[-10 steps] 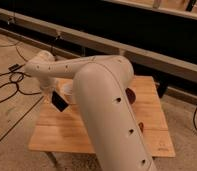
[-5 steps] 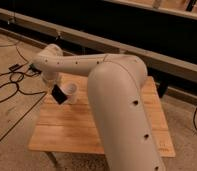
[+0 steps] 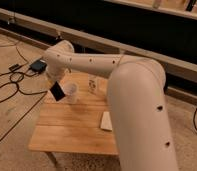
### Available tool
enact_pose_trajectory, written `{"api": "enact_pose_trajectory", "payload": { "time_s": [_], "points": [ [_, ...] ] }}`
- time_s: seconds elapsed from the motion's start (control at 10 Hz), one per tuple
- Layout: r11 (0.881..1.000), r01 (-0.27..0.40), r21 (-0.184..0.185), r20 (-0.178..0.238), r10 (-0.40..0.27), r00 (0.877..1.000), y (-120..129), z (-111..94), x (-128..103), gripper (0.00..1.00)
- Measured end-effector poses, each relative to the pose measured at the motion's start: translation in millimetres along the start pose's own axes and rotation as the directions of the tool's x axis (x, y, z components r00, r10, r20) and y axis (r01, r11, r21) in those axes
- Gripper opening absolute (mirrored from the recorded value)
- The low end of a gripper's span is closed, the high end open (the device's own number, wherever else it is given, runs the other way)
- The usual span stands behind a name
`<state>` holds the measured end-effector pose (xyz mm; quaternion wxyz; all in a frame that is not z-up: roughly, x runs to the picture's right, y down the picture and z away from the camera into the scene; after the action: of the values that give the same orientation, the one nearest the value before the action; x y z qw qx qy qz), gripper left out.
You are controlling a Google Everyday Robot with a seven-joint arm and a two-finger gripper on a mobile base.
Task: Place the eraser in the ceramic cup
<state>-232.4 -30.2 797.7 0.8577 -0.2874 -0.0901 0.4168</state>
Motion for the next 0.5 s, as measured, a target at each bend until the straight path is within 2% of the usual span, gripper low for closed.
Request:
{"api": "enact_pose_trajectory", "payload": {
  "time_s": [0.3,0.5],
  "points": [
    [0.999,-0.042,0.023,0.043,0.041,0.998,-26,-5,6,0.00],
    [0.998,-0.055,0.032,0.073,0.053,0.996,-37,-6,3,0.00]
  ]
}}
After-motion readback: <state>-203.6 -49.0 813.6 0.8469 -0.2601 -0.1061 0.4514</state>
